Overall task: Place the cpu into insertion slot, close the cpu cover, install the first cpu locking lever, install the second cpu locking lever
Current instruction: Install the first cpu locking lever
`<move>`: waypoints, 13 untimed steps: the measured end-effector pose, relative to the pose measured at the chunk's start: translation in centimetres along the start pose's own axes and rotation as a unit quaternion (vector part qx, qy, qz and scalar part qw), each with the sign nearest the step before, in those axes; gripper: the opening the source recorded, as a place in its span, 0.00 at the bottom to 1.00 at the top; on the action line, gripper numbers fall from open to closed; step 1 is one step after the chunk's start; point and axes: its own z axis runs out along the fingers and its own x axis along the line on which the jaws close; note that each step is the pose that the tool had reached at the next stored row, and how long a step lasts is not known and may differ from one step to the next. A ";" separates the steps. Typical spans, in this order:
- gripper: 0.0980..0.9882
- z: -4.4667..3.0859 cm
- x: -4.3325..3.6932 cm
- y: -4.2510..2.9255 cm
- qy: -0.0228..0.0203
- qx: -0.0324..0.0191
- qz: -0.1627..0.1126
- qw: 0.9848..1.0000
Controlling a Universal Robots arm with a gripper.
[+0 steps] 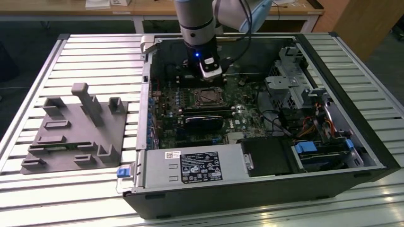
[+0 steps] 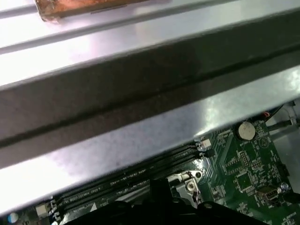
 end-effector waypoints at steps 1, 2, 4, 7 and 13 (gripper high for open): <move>0.01 0.01 -0.06 0.02 0.001 0.006 -0.001 1.000; 0.01 0.04 -0.14 0.05 0.001 0.012 -0.002 1.000; 0.01 0.08 -0.34 0.12 0.004 0.023 -0.003 1.000; 0.01 0.16 -0.76 0.11 0.009 0.037 -0.005 0.999; 0.01 0.11 -1.62 -1.39 0.012 0.041 -0.005 0.999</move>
